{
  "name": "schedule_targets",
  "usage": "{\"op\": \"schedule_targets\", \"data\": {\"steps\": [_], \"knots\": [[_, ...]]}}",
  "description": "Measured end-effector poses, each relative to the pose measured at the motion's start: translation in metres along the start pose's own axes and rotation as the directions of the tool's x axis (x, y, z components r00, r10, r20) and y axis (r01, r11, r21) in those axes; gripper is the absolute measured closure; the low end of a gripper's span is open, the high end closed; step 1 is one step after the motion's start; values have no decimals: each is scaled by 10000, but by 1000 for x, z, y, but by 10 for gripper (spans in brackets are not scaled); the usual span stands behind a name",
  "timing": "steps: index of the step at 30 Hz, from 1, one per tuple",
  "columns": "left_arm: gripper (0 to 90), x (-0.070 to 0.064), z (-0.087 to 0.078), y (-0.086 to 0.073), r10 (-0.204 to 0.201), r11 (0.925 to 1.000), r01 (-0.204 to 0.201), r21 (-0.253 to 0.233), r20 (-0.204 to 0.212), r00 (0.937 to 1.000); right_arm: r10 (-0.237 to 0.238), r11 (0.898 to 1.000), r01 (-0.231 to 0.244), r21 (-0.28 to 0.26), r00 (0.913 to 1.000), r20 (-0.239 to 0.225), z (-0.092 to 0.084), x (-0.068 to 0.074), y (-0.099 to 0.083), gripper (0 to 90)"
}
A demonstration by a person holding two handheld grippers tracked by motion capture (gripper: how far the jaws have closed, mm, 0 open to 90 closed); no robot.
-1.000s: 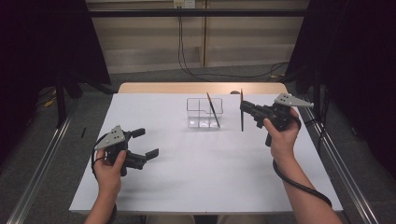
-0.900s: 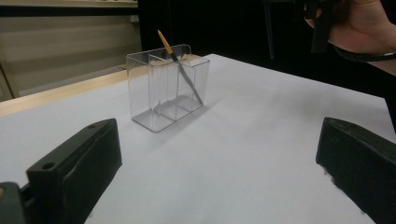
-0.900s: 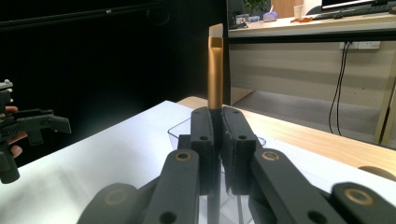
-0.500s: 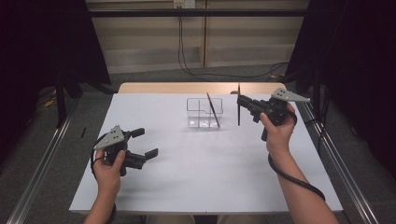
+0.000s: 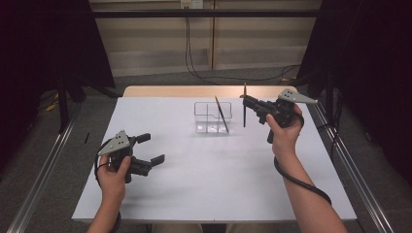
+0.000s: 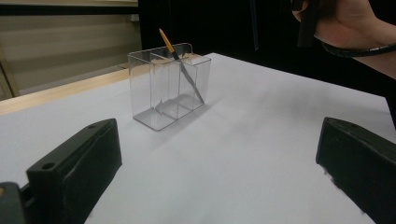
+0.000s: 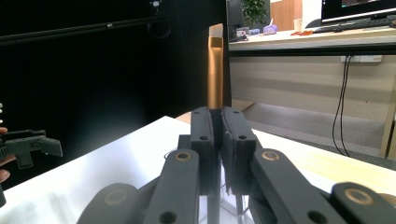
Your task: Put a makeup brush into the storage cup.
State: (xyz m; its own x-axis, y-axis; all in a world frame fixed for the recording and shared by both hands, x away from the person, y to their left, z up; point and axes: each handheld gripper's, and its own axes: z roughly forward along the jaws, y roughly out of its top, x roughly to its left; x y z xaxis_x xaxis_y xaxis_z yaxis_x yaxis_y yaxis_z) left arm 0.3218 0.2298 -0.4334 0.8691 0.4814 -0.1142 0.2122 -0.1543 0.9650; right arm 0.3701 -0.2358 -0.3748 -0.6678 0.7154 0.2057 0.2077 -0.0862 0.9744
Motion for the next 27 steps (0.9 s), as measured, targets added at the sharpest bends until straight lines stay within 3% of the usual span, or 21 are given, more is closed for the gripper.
{"op": "schedule_targets", "data": {"steps": [27], "knots": [[2,0,2,-1,-67,10000,67,21,87,9999,-223,9997,224,-104,9996,160,20,-5,13,842]]}}
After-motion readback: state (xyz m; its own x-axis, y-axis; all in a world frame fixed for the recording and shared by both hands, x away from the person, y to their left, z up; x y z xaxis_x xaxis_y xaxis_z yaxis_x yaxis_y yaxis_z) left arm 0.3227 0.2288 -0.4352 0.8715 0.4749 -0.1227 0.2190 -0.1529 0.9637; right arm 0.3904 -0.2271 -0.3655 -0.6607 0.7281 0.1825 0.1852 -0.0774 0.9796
